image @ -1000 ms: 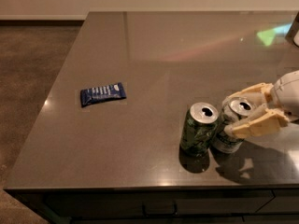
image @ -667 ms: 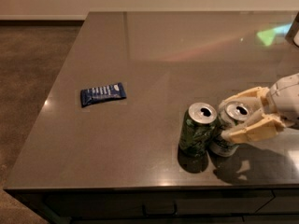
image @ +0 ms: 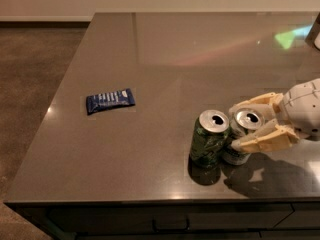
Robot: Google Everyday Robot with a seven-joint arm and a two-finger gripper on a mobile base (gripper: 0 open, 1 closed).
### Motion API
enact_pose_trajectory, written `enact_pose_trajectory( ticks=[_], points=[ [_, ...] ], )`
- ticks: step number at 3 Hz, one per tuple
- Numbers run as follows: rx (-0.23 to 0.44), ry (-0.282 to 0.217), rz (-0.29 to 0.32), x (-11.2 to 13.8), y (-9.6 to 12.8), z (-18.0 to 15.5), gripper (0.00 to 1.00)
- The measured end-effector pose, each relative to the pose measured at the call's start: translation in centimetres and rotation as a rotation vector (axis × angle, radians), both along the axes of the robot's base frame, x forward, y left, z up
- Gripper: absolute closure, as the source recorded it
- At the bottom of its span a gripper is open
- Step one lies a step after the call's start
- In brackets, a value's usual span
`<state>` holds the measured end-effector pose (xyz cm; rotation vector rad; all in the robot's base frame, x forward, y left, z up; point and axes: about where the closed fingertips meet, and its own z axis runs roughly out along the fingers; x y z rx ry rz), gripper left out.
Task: Move 7up can near green can
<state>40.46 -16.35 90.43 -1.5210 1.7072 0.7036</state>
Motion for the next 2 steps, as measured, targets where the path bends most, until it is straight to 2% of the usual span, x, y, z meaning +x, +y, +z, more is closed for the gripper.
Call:
enact_pose_trajectory(
  ticks=[1, 2],
  points=[
    [-0.001, -0.001, 0.003, -0.01, 0.17, 0.03, 0.00],
    [-0.001, -0.001, 0.003, -0.01, 0.18, 0.04, 0.00]
  ],
)
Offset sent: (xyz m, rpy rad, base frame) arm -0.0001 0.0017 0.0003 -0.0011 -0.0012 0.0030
